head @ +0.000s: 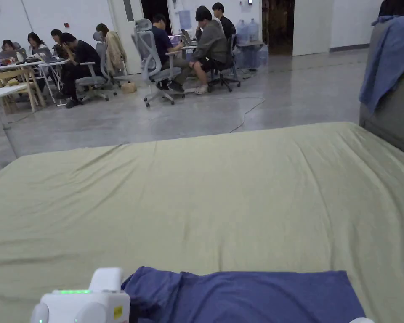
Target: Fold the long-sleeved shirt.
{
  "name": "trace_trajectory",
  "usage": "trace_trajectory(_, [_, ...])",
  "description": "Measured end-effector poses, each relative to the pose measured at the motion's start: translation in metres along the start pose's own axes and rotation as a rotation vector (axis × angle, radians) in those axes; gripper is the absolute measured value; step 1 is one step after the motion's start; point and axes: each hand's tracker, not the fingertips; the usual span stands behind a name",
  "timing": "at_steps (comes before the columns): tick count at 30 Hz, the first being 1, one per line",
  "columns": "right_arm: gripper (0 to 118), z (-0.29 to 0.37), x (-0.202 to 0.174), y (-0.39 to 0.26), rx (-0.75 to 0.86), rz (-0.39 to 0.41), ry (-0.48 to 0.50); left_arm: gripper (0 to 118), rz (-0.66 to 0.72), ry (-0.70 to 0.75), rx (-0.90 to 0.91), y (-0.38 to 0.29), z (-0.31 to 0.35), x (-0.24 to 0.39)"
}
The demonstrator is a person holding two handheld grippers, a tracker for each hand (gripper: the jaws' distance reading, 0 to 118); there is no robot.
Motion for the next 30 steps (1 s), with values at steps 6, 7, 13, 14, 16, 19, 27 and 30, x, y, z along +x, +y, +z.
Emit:
trace_trajectory(6, [0, 0.035, -0.017, -0.019, 0.025, 0.002, -0.002, 5, 0.062, -0.014, -0.068, -0.080, -0.050, -0.010])
trace_trajectory(7, [0, 0.040, -0.019, -0.022, 0.028, -0.001, -0.001, 14, 0.038, -0.004, 0.027, -0.078, -0.045, -0.011])
trace_trajectory(13, [0, 0.063, -0.027, -0.034, 0.063, -0.013, -0.021, 116, 0.071, -0.114, 0.100, -0.059, 0.020, -0.010])
trace_trajectory(14, [0, 0.065, -0.027, -0.035, 0.073, -0.023, -0.019, 116, 0.065, -0.137, 0.143, -0.058, 0.035, -0.012])
trace_trajectory(16, [0, 0.067, -0.027, -0.038, 0.086, -0.048, -0.010, 116, 0.016, -0.095, 0.206, -0.058, 0.064, -0.012])
trace_trajectory(19, [0, 0.063, -0.029, -0.042, 0.086, -0.065, -0.005, 90, -0.034, -0.063, 0.242, -0.069, 0.103, -0.007])
trace_trajectory(27, [0, 0.053, -0.026, -0.050, 0.034, -0.038, 0.039, 0, -0.080, -0.066, 0.258, -0.045, 0.093, -0.014])
trace_trajectory(30, [0, 0.050, -0.019, -0.052, 0.020, -0.030, 0.021, 37, -0.075, -0.077, 0.268, -0.005, 0.060, -0.018])
